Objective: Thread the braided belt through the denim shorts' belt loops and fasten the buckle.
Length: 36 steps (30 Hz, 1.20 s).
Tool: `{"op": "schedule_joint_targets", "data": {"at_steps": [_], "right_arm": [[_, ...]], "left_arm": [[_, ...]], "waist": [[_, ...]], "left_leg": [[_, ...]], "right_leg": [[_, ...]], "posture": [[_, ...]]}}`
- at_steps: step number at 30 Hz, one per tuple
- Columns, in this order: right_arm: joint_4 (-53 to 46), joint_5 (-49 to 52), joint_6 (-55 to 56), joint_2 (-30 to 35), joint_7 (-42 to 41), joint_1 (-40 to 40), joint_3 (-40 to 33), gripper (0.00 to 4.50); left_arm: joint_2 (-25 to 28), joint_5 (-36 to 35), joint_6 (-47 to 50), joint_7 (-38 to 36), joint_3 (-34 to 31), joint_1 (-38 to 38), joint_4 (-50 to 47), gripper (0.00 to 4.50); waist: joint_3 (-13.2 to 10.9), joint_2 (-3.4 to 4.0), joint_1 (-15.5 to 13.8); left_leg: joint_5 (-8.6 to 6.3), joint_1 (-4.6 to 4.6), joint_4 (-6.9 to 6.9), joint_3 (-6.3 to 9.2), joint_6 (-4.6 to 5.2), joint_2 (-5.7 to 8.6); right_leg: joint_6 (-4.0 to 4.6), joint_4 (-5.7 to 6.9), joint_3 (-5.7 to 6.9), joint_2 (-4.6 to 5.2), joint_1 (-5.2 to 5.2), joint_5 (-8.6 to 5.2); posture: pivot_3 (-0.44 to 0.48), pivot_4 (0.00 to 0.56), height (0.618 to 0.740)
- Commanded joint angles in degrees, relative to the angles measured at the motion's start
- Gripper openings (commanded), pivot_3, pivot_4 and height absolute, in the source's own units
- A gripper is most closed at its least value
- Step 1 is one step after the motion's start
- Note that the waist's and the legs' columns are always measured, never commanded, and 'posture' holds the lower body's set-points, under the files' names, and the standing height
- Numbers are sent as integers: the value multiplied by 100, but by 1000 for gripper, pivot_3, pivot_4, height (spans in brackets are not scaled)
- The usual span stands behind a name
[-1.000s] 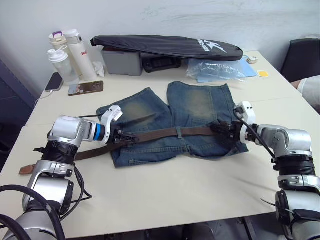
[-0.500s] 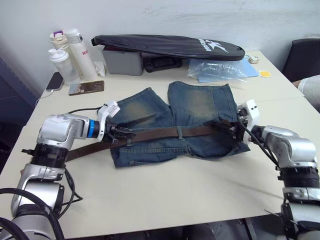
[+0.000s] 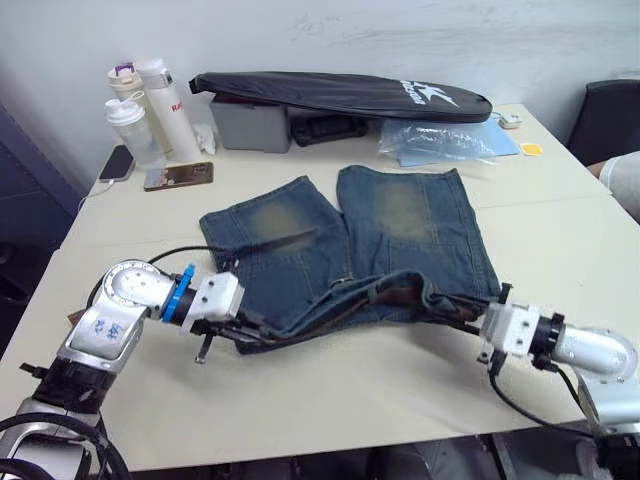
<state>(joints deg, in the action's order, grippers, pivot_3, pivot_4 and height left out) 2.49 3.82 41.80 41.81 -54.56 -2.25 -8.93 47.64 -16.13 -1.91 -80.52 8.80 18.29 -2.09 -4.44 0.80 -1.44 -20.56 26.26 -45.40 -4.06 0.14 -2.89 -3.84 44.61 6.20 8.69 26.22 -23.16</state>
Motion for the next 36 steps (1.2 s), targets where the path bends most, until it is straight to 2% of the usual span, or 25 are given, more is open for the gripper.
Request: {"op": "schedule_joint_targets", "data": {"at_steps": [1, 3, 5, 9, 11, 13, 14, 15, 16, 18, 19, 20, 23, 25, 28, 30, 34, 36], "right_arm": [[334, -298, 1667, -2, 400, -500, -327, 520], [771, -613, 2454, 101, 560, -705, -308, 520], [1374, -704, 3274, 248, 709, -972, -250, 520], [2033, -985, 4234, 462, 1062, -1174, -192, 520], [2152, -1104, 4450, 567, 1226, -1192, -154, 520], [2024, -1079, 4375, 690, 1400, -1220, -96, 1551], [1985, -1093, 4335, 737, 1478, -1228, -82, 1895], [1998, -1105, 4323, 826, 1546, -1230, -97, 2507], [2039, -1127, 4332, 903, 1613, -1230, -110, 2881], [2105, -1205, 4348, 1036, 1725, -1241, -122, 3639], [2176, -1209, 4342, 1135, 1774, -1283, -111, 4165], [2224, -1218, 4340, 1212, 1827, -1320, -99, 4500], [2276, -1141, 4257, 1451, 2002, -1447, -130, 4500], [2477, -1088, 4142, 1625, 2135, -1525, -285, 4500], [2616, -841, 3695, 1769, 2400, -1494, -589, 4500], [2596, -792, 3521, 1837, 2472, -1459, -670, 4500], [2494, -465, 3023, 1930, 2526, -1398, -719, 4500], [2046, 49, 2368, 1948, 2404, -1347, -585, 4500]], "left_arm": [[257, 232, -1011, -165, -206, -442, -79, 132], [353, 175, -1276, -289, -194, -655, -159, 132], [413, 264, -1641, -256, -187, -887, -189, 132], [539, 302, -1683, -97, -210, -1364, -429, 132], [578, 365, -1664, 48, -274, -1543, -538, 132], [651, 249, -1456, 25, -255, -1659, -606, 132], [685, 183, -1357, 6, -239, -1694, -632, 132], [751, 106, -1196, -27, -231, -1748, -675, 632], [822, 31, -1030, -67, -228, -1801, -715, 1142], [1020, -134, -596, -191, -215, -1936, -789, 1568], [1219, -234, -236, -297, -220, -2061, -834, 2019], [1363, -305, 20, -362, -228, -2153, -880, 2519], [1857, -1073, 1211, -626, -439, -2354, -1216, 3953], [2136, -1808, 2106, -799, -714, -2330, -1339, 4481], [2541, -2497, 3020, -1087, -1031, -2291, -1288, 4481], [2728, -2725, 3272, -1185, -1175, -2283, -1237, 4481], [2796, -3398, 4089, -1173, -1407, -1587, -929, 4481], [2544, -3493, 4259, -866, -1390, -993, -711, 4481]], "waist": [[0, -1, 3], [6, -9, 5], [8, -12, 4], [11, -16, 9], [19, -28, 3], [21, -30, 6], [22, -31, 9], [23, -33, 8], [27, -38, 12], [33, -41, 14], [39, -45, 14], [41, -48, 19], [47, -57, 25], [47, -56, 18], [46, -52, 12], [47, -53, 17], [48, -54, 10], [46, -51, 10]], "left_leg": [[0, 1, -18, 2, 0, -8], [-4, 9, -71, 3, -5, -27], [-28, 3, -83, 2, -33, -40], [-39, 1, -107, -35, -25, -71], [-47, 9, -173, -38, -13, -88], [-61, 5, -182, -40, 0, -85], [-71, 5, -178, -42, -2, -87], [-76, 4, -178, -42, 0, -90], [-76, 3, -181, -42, 0, -90], [-77, 1, -181, -40, 1, -91], [-77, 1, -183, -40, 2, -92], [-77, -1, -186, -39, 3, -92], [-82, 0, -217, -38, 10, -95], [-104, 0, -250, -36, 49, -99], [-137, -7, -256, -37, 56, -105], [-139, -4, -260, -41, 56, -101], [-137, -1, -268, -41, 57, -99], [-137, 3, -268, -41, 57, -103]], "right_leg": [[2, 6, -2, -2, 2, -1], [26, 24, -3, -3, 3, -15], [104, 33, -3, -3, 1, -63], [106, 67, -7, -11, 13, -72], [108, 94, -6, -13, 13, -91], [111, 102, -16, -11, 11, -121], [113, 107, -20, -15, 19, -125], [113, 115, -21, -19, 24, -125], [114, 116, -21, -19, 23, -126], [116, 116, -18, -20, 25, -128], [117, 117, -17, -21, 25, -130], [120, 118, -17, -22, 26, -133], [155, 127, -19, -25, 27, -160], [164, 134, -20, -27, 30, -173], [177, 141, -18, -38, 42, -193], [177, 142, -22, -38, 40, -193], [177, 143, -29, -35, 35, -193], [178, 147, -28, -40, 36, -193]], "posture": [[0, 150, 622], [0, 150, 622], [0, 150, 622], [0, 150, 622], [0, 150, 622], [0, 150, 622], [0, 150, 622], [0, 150, 622], [0, 150, 622], [0, 150, 622], [0, 150, 622], [0, 150, 622], [0, 150, 622], [0, 150, 622], [0, 150, 622], [0, 150, 622], [0, 150, 622], [0, 150, 622]]}}
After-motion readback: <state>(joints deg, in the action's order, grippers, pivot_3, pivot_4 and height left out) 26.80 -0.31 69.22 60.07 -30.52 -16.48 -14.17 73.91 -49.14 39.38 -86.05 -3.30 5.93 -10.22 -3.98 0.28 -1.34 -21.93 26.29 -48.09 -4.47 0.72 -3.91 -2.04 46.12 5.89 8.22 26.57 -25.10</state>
